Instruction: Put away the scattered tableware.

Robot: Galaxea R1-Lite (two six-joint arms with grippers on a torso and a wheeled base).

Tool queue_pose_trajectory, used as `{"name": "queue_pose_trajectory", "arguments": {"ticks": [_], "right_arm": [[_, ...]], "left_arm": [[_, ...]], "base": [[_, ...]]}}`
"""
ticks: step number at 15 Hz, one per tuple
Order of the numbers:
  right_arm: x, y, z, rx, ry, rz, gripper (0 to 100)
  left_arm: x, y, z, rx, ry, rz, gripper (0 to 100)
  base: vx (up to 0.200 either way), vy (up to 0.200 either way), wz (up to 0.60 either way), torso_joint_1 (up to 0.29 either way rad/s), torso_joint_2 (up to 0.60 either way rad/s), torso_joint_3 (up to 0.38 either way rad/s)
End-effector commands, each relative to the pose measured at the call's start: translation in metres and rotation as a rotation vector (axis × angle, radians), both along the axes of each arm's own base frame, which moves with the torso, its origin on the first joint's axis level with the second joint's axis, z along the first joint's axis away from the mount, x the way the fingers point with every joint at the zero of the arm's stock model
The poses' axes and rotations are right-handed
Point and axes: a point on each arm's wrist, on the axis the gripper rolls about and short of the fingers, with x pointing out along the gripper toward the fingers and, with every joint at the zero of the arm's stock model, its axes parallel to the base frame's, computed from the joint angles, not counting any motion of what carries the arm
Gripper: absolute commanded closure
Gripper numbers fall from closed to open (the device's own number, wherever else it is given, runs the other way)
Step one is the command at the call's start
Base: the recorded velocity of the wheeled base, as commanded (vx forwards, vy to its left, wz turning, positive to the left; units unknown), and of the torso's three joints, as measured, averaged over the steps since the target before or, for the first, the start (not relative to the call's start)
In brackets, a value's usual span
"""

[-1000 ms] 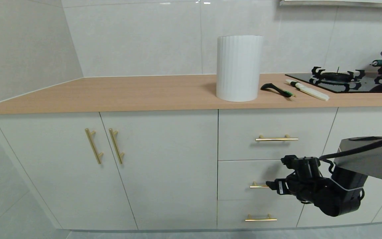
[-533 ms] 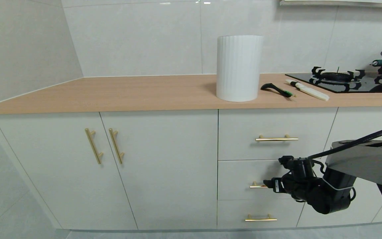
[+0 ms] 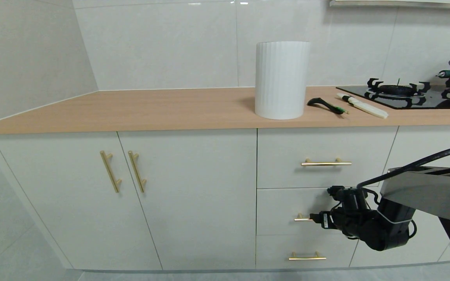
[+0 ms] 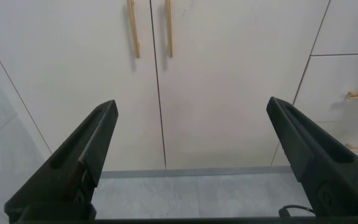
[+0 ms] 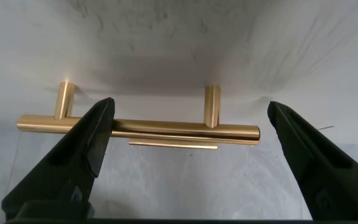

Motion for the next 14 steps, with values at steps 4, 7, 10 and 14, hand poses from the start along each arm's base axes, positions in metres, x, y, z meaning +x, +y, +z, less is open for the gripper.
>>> {"name": "queue_pose_trajectory", "arguments": {"ticks": [4, 7, 10, 14], "right_arm": [[-0.0007, 0.0001, 0.0024, -0.002, 0.009, 0.001, 0], [-0.0008, 0.0001, 0.0023, -0.002, 0.010, 0.002, 0], [0.0013, 0.0005, 0.0026, -0.005, 0.039, 0.003, 0], [-0.0007, 0.0001, 0.0040, -0.011, 0.076, 0.002, 0]], "left_arm": [[0.0000, 0.0000, 0.0000, 0.000, 0.000, 0.000, 0], [0.0000, 0.0000, 0.0000, 0.000, 0.000, 0.000, 0], [0.0000, 0.0000, 0.0000, 0.000, 0.000, 0.000, 0], [0.0000, 0.0000, 0.0000, 0.000, 0.000, 0.000, 0]], "base": [[0.000, 0.000, 0.00, 0.000, 0.00, 0.000], [0.000, 0.000, 0.00, 0.000, 0.00, 0.000], [0.000, 0.000, 0.00, 0.000, 0.00, 0.000], [0.000, 0.000, 0.00, 0.000, 0.00, 0.000]]}}
